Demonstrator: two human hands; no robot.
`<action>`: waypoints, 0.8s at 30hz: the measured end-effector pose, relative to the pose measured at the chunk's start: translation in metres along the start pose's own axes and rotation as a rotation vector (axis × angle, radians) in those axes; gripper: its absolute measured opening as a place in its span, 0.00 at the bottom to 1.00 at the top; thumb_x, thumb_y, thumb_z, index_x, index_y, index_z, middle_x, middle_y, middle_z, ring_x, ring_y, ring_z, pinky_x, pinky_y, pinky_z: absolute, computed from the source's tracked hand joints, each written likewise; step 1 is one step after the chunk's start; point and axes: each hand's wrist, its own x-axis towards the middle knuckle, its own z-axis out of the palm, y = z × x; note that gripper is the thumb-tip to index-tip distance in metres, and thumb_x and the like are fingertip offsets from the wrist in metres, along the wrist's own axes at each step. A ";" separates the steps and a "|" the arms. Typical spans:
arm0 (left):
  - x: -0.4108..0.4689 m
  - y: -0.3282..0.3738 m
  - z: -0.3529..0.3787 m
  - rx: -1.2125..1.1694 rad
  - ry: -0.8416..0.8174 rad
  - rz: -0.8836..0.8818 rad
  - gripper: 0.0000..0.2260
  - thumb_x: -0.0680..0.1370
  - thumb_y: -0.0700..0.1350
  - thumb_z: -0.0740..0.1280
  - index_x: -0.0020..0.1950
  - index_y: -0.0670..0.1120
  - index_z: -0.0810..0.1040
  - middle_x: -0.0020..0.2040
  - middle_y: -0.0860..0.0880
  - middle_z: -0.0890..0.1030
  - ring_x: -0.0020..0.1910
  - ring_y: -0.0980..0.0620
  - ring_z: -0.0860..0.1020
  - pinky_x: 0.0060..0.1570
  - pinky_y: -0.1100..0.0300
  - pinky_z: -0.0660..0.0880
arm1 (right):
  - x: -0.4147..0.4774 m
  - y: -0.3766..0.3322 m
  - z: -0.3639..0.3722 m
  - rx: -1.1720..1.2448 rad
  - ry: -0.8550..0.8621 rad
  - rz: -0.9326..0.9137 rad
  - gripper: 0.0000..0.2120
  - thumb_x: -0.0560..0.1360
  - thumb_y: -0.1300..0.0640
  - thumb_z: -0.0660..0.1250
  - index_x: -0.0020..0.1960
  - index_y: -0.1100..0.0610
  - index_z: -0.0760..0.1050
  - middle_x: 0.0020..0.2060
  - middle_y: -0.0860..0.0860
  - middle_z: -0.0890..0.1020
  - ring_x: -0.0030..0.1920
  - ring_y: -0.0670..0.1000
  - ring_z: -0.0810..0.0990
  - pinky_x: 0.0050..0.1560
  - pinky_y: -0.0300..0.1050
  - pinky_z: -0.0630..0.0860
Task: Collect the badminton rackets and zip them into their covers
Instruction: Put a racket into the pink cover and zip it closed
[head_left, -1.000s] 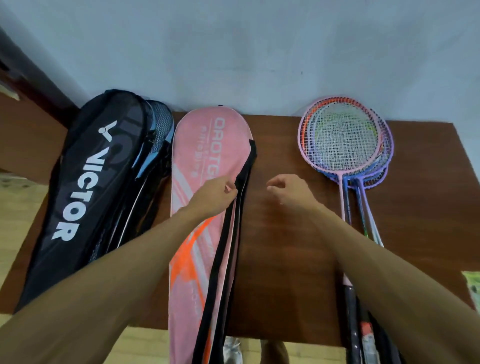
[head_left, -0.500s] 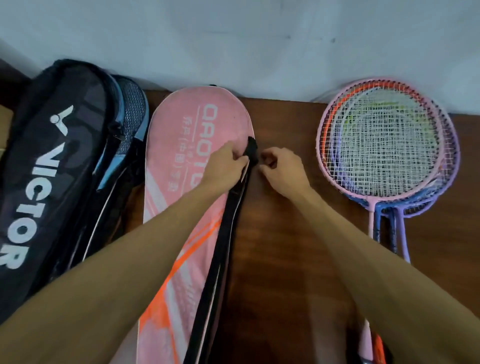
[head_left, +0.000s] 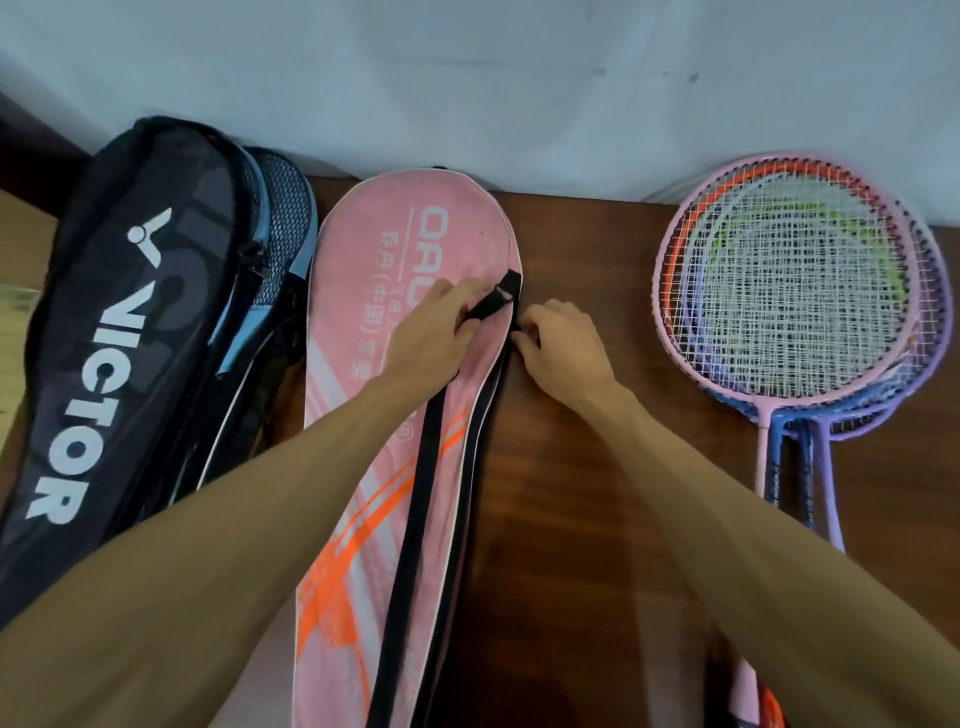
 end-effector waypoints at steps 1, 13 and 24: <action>-0.003 -0.002 0.001 0.044 -0.025 0.046 0.21 0.78 0.41 0.63 0.69 0.55 0.69 0.51 0.49 0.71 0.45 0.52 0.72 0.44 0.54 0.73 | -0.002 0.001 -0.001 0.004 0.009 -0.012 0.08 0.77 0.55 0.63 0.50 0.58 0.77 0.46 0.55 0.79 0.48 0.58 0.76 0.49 0.51 0.69; -0.003 -0.010 0.010 0.342 -0.065 0.207 0.19 0.77 0.45 0.66 0.69 0.49 0.72 0.55 0.44 0.71 0.51 0.44 0.73 0.42 0.47 0.76 | -0.062 -0.006 0.012 -0.064 -0.055 -0.363 0.05 0.73 0.58 0.65 0.42 0.59 0.78 0.38 0.55 0.80 0.40 0.58 0.78 0.41 0.51 0.72; -0.036 0.004 0.004 0.253 -0.069 0.084 0.20 0.79 0.45 0.62 0.71 0.44 0.68 0.64 0.43 0.71 0.61 0.42 0.69 0.56 0.49 0.71 | -0.165 -0.029 0.050 0.158 -0.133 -0.193 0.06 0.76 0.56 0.64 0.48 0.57 0.77 0.43 0.53 0.80 0.46 0.55 0.78 0.44 0.50 0.76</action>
